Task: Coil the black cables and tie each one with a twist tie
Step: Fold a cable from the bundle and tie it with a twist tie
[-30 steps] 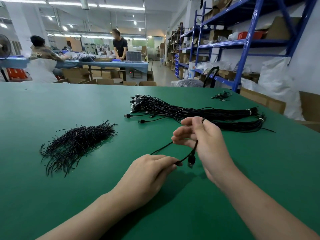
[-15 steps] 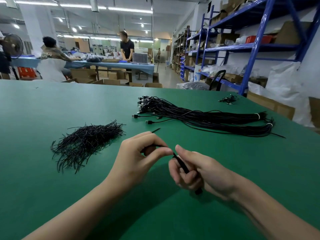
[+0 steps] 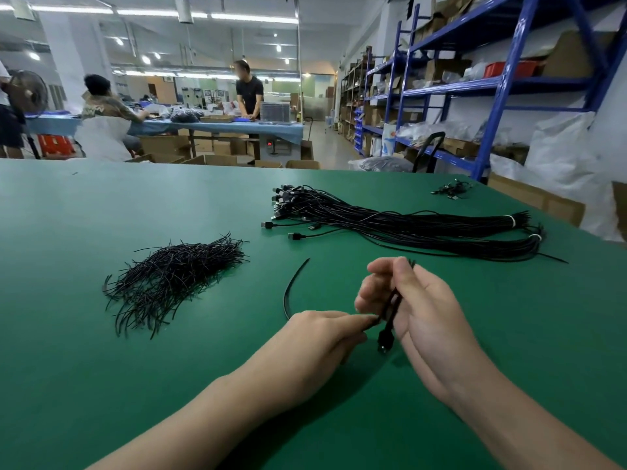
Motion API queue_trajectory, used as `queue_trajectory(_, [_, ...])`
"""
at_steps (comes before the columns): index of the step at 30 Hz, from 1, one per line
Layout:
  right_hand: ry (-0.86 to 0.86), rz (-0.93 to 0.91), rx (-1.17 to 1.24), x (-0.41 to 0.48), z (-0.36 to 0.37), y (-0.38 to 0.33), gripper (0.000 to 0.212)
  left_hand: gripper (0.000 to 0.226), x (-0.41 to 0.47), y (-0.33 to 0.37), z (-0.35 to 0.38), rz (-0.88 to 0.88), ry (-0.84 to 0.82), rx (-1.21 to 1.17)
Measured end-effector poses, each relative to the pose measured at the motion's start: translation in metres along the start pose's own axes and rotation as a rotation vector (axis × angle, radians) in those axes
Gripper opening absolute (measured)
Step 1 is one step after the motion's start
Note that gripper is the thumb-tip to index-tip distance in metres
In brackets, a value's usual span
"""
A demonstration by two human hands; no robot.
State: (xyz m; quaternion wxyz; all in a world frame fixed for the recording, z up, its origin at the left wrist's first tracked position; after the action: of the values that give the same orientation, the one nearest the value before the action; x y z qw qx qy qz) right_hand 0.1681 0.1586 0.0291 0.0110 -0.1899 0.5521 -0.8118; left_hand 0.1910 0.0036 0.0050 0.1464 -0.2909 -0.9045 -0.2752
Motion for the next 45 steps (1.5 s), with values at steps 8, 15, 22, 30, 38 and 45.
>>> queue_trajectory(8, [-0.062, -0.203, -0.863, -0.001, -0.011, 0.015, 0.035, 0.031, -0.003, -0.001, -0.017, 0.129, 0.166, 0.191])
queue_trajectory(15, [-0.215, -0.055, -1.035, -0.004, -0.012, 0.009, 0.059, 0.031, -0.002, -0.007, -0.034, 0.118, 0.423, 0.195])
queue_trajectory(22, [-0.537, 0.315, -0.395, -0.011, -0.004, -0.005, 0.038, 0.016, 0.0, -0.009, -0.036, 0.003, 0.446, -0.264])
queue_trajectory(30, [-0.418, 0.238, 0.233, -0.009, 0.004, -0.012, 0.034, 0.023, 0.0, -0.003, -0.008, 0.009, 0.226, -0.222])
queue_trajectory(38, [-0.025, 0.024, 0.022, -0.003, 0.002, 0.001, 0.037, 0.023, 0.002, 0.001, 0.005, -0.043, 0.043, -0.034])
queue_trajectory(45, [0.003, -0.248, -0.769, -0.004, -0.008, 0.01, 0.035, 0.024, 0.0, 0.009, -0.015, 0.09, 0.188, 0.45])
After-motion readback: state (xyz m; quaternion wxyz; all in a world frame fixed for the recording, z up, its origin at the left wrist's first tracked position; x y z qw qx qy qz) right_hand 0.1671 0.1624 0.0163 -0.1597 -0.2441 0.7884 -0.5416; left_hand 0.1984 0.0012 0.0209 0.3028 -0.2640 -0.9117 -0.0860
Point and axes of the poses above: each hand's wrist, its own x-axis towards the middle knuckle, its own z-axis out of the palm, y = z × x, the point moved 1 cm from there along x, towards the middle knuckle, and after that the axes turned 1 degree about -x, right-handed, at the moved point
